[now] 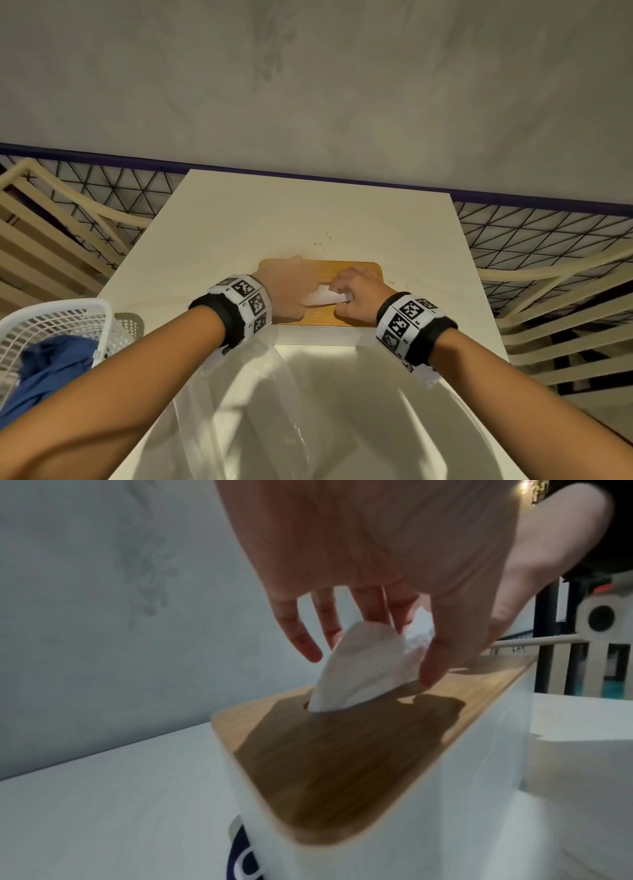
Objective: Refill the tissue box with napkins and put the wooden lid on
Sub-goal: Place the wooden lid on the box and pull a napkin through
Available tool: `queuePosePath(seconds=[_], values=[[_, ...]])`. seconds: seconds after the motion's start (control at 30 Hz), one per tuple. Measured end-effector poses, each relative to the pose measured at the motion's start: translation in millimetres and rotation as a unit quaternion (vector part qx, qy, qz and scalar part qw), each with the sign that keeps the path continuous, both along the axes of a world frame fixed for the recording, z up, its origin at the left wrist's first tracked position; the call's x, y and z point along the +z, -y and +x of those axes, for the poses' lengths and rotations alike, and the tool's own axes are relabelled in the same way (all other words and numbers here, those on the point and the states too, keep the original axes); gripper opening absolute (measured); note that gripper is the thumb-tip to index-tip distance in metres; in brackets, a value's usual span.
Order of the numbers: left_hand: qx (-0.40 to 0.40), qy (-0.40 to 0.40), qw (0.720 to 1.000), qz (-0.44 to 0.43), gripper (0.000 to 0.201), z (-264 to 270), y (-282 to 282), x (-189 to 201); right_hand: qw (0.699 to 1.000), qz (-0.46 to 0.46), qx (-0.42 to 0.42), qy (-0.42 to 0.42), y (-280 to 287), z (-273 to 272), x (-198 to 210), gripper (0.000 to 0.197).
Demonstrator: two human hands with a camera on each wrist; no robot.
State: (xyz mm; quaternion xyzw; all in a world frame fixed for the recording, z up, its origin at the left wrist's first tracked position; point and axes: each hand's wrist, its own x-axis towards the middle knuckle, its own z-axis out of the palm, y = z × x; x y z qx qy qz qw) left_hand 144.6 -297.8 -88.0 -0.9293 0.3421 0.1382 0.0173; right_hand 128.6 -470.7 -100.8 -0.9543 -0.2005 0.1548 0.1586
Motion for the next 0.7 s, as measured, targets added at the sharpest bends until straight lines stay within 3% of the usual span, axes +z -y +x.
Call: queuePosePath(seconds=[0.2,0.33,0.5,0.7], values=[[0.051,0.005,0.999,-0.001,0.041,-1,-16,5,1.0,0.03,-0.003,-0.008,10,-2,10,0.023],[0.115,-0.036,0.992,-0.044,0.036,2,-32,0,1.0,-0.018,0.012,0.017,17,0,12,0.031],[0.174,-0.064,0.976,-0.111,0.03,0,-46,-9,0.987,-0.099,0.094,0.082,17,1,15,0.031],[0.261,-0.059,0.941,-0.206,0.024,0,-53,-14,0.999,-0.034,-0.014,0.019,27,11,16,0.015]])
